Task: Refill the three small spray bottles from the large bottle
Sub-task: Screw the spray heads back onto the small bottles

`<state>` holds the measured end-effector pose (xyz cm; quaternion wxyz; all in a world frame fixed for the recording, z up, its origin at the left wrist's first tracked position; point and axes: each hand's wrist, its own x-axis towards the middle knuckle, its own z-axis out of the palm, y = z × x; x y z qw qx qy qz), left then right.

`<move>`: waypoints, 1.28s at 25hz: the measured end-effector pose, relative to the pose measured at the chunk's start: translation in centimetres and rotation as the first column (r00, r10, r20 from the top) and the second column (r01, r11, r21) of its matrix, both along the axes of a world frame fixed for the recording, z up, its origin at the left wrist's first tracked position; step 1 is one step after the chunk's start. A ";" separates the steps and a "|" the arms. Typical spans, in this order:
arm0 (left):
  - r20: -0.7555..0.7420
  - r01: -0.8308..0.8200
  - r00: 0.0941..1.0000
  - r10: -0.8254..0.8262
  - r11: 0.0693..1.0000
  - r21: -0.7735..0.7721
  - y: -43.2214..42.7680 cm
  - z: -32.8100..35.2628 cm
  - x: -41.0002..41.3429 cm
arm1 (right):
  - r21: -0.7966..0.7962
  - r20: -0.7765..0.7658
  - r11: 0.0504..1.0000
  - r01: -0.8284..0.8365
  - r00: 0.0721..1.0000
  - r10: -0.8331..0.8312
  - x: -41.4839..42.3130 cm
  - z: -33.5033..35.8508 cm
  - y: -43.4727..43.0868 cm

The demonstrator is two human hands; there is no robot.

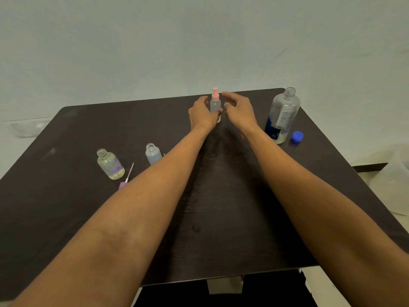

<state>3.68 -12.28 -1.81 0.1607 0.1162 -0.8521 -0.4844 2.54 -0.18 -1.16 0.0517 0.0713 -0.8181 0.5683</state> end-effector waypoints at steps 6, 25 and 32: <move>-0.190 0.013 0.982 -0.015 1.000 -0.011 -0.2 3.4 5.5 | -0.065 -0.098 0.998 0.004 0.995 -0.010 3.4 1.9 1.1; -0.289 -0.039 0.956 0.047 0.999 0.033 -9.4 3.6 25.3 | 0.227 -0.342 0.944 -0.241 0.888 0.309 20.6 3.2 0.8; -0.028 -0.059 0.998 0.056 0.992 -0.112 -12.3 -0.5 21.8 | 0.814 -0.248 0.523 -0.250 0.665 0.704 19.1 -0.3 -3.7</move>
